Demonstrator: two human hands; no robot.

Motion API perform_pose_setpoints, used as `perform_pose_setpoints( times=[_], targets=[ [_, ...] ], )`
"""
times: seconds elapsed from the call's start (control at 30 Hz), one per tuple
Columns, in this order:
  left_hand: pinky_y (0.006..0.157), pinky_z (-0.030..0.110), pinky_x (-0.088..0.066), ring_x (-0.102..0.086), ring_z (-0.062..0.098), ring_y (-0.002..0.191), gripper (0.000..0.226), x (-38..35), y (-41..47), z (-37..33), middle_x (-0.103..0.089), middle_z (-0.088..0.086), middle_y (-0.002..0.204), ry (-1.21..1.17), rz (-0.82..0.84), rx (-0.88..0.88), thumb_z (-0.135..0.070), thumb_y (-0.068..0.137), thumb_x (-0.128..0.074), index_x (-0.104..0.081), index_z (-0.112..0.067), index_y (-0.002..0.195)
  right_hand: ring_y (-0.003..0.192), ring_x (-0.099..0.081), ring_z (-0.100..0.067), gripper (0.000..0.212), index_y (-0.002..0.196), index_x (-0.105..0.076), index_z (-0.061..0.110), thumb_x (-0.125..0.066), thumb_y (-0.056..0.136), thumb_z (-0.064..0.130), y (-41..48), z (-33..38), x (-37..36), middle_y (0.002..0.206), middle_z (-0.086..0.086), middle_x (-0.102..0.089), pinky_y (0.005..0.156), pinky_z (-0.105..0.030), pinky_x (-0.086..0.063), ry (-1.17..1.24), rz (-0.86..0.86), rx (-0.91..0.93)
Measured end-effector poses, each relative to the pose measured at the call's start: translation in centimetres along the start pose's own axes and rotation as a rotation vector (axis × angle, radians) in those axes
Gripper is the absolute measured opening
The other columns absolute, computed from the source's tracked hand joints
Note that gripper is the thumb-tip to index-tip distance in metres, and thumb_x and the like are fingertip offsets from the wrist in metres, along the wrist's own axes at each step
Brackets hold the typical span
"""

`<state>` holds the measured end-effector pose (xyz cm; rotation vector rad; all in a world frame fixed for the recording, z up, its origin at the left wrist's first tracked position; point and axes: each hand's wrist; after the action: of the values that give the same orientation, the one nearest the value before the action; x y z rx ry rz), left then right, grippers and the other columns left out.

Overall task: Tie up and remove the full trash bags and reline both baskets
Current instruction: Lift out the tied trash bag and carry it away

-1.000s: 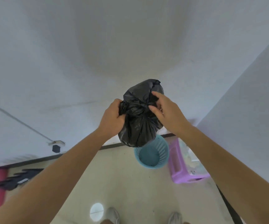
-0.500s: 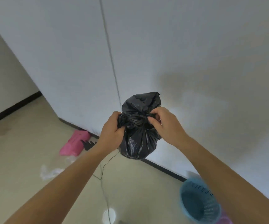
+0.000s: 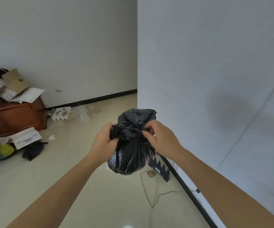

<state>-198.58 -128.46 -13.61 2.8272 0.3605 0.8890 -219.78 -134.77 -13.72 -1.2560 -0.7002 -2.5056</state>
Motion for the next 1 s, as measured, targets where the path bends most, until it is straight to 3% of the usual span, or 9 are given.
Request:
perform_pose_setpoints(
  times=[0.2,0.47,0.6,0.73,0.9,1.0],
  targets=[
    [0.072,0.038,-0.049,-0.059,0.018,0.084,0.024,3.5,9.4,4.3,-0.060,-0.001,0.086,-0.006,-0.035,0.025,-0.002,0.089,-0.058,-0.051,-0.026,0.089,0.076,-0.056,-0.003,0.018,0.107,-0.051,0.027,-0.054,0.098,0.042,11.4,-0.1,-4.2,0.087,0.016,-0.055,0.067,-0.016,-0.044,0.012,0.008,0.053],
    [0.066,0.014,-0.041,-0.059,0.006,0.088,0.018,1.1,27.1,9.9,-0.061,-0.005,0.093,0.040,-0.022,0.036,-0.012,0.091,-0.063,-0.054,-0.018,0.105,0.072,-0.055,-0.005,0.017,0.106,-0.051,0.024,-0.052,0.100,0.040,29.0,-7.5,-9.8,0.084,0.013,-0.054,0.063,-0.018,-0.042,0.016,-0.044,0.061],
    [0.067,0.017,-0.041,-0.059,0.006,0.090,0.018,1.2,38.2,11.7,-0.061,-0.004,0.095,0.072,-0.022,0.070,-0.014,0.091,-0.063,-0.053,-0.020,0.105,0.074,-0.057,-0.008,0.017,0.105,-0.053,0.023,-0.052,0.100,0.039,40.5,-10.6,-11.4,0.087,0.011,-0.056,0.069,-0.027,-0.052,0.031,-0.060,0.058],
    [0.069,0.014,-0.041,-0.058,0.002,0.089,0.016,2.8,48.4,13.7,-0.061,-0.008,0.095,0.080,-0.041,0.065,-0.015,0.092,-0.063,-0.054,-0.022,0.104,0.077,-0.056,-0.008,0.017,0.107,-0.054,0.019,-0.051,0.101,0.035,52.2,-11.5,-12.4,0.092,0.007,-0.057,0.071,-0.024,-0.051,0.050,-0.035,0.096],
    [0.092,0.023,-0.036,-0.047,0.004,0.108,0.037,5.5,59.3,19.8,-0.057,-0.008,0.114,0.157,-0.122,0.053,-0.012,0.090,-0.062,-0.057,-0.024,0.125,0.074,-0.056,-0.006,0.016,0.104,-0.053,0.023,-0.051,0.100,0.039,65.1,-12.2,-16.8,0.088,0.010,-0.057,0.069,-0.029,-0.054,0.064,-0.040,0.144],
    [0.098,0.026,-0.036,-0.045,0.003,0.111,0.043,6.1,66.2,24.7,-0.057,-0.006,0.120,0.178,-0.136,0.067,-0.017,0.089,-0.064,-0.056,-0.026,0.131,0.071,-0.055,-0.005,0.015,0.102,-0.052,0.025,-0.051,0.100,0.039,72.3,-13.7,-20.3,0.084,0.012,-0.054,0.066,-0.031,-0.055,0.054,-0.030,0.162]
  ],
)
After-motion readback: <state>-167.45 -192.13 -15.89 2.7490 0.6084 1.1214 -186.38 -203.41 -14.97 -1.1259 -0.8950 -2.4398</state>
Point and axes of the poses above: each hand's wrist, its own y-axis towards the middle knuckle, its own x-axis out of the back of the hand, z = x × y
